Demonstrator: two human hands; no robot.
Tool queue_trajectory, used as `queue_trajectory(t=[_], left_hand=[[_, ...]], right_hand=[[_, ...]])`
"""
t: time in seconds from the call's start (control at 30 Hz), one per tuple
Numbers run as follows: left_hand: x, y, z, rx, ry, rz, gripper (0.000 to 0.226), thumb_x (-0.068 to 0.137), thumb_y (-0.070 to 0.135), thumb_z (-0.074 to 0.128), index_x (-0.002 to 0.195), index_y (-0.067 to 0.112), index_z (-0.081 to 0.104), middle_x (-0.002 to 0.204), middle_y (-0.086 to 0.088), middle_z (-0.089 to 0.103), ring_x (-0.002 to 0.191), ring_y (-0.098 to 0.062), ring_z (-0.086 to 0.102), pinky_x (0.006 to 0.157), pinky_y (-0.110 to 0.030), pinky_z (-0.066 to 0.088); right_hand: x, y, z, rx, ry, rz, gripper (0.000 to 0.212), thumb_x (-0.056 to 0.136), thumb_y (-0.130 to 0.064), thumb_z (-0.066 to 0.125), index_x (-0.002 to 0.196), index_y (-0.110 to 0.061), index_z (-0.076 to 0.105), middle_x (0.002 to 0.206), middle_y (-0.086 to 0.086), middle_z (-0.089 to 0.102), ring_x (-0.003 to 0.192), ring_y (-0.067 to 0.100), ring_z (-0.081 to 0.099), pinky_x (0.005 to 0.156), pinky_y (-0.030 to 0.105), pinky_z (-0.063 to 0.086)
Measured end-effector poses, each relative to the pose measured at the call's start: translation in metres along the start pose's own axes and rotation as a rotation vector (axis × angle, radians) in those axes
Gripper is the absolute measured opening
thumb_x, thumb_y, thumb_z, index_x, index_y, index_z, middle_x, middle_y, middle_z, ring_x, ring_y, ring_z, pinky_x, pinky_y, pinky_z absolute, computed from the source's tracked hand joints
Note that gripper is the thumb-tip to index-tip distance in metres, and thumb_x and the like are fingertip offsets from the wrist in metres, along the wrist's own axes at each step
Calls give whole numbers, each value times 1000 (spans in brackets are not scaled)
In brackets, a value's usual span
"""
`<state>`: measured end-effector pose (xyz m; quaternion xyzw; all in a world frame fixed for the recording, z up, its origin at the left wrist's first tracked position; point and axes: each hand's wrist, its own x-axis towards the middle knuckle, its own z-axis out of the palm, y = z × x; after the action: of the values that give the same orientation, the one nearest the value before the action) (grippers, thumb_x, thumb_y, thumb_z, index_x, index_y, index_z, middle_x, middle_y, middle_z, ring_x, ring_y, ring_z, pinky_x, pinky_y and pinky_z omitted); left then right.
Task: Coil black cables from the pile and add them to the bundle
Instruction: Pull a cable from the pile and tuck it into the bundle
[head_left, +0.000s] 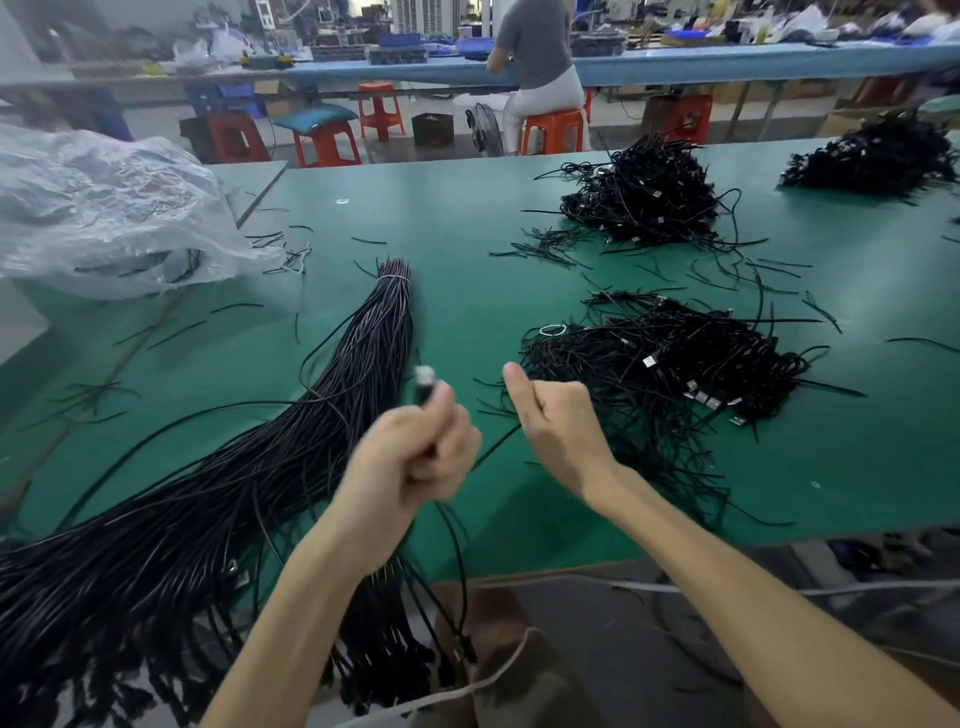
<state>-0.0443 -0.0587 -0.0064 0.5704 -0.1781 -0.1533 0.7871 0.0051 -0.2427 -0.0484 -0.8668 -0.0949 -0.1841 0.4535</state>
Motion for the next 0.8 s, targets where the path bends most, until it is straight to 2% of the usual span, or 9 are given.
queue_trajectory(t=[0.13,0.2,0.27,0.3,0.37,0.5,0.6,0.73,0.8], left_hand=[[5,-17,16,504,-85,-120,56,107,49,41,71,17,70,54,-4,52,45,-17,43,48,-19,36],[11,-25,20,539,9,-59,55,108,43,36,88,10,76,81,-12,75,71,-31,65,68,-32,53],[14,-29,23,520,91,26,51,108,36,31,89,9,70,107,-8,72,91,-24,67,81,-36,51],[14,-30,24,494,114,53,47,110,34,29,87,13,64,115,7,46,70,-14,43,72,-33,43],[12,-33,23,447,156,25,51,109,46,29,83,28,70,70,30,36,61,5,37,57,-19,36],[18,-34,15,168,238,-11,48,104,53,36,101,37,81,108,15,76,109,5,66,100,-16,43],[22,-28,14,-69,258,41,56,108,48,34,129,11,70,136,-3,68,133,-11,58,115,-34,36],[25,-14,12,-437,275,102,58,111,43,27,128,5,66,136,-3,67,130,-10,60,111,-30,40],[24,-6,9,-653,294,112,51,110,40,32,103,9,73,116,4,74,102,-6,71,95,-25,50]], right_hand=[[15,-18,-6,-31,43,-119,64,108,-31,45,49,-25,20,41,-10,22,40,14,24,50,31,22],[16,-31,-4,4,53,-137,62,107,-33,45,51,-24,18,43,-9,19,43,15,23,49,28,19],[11,-42,1,86,60,-112,62,107,-34,45,52,-23,20,45,-8,19,45,14,23,49,25,19],[8,-46,2,119,60,-97,62,107,-34,45,52,-22,21,45,-8,21,45,13,24,49,24,20],[1,-50,1,130,73,-101,63,108,-34,44,50,-19,25,44,-7,26,43,13,28,49,25,25],[-14,-53,1,65,46,-135,65,109,-36,38,62,0,64,57,8,64,58,26,65,59,44,49],[-27,-57,13,190,-12,-56,64,111,-37,37,57,-11,59,50,0,54,46,15,50,50,35,38],[-39,-56,27,253,-48,-17,63,108,-49,34,52,-20,32,45,-8,31,42,12,28,47,31,22],[-40,-52,26,222,-54,-21,63,106,-52,33,52,-21,30,45,-9,28,42,12,27,47,30,21]])
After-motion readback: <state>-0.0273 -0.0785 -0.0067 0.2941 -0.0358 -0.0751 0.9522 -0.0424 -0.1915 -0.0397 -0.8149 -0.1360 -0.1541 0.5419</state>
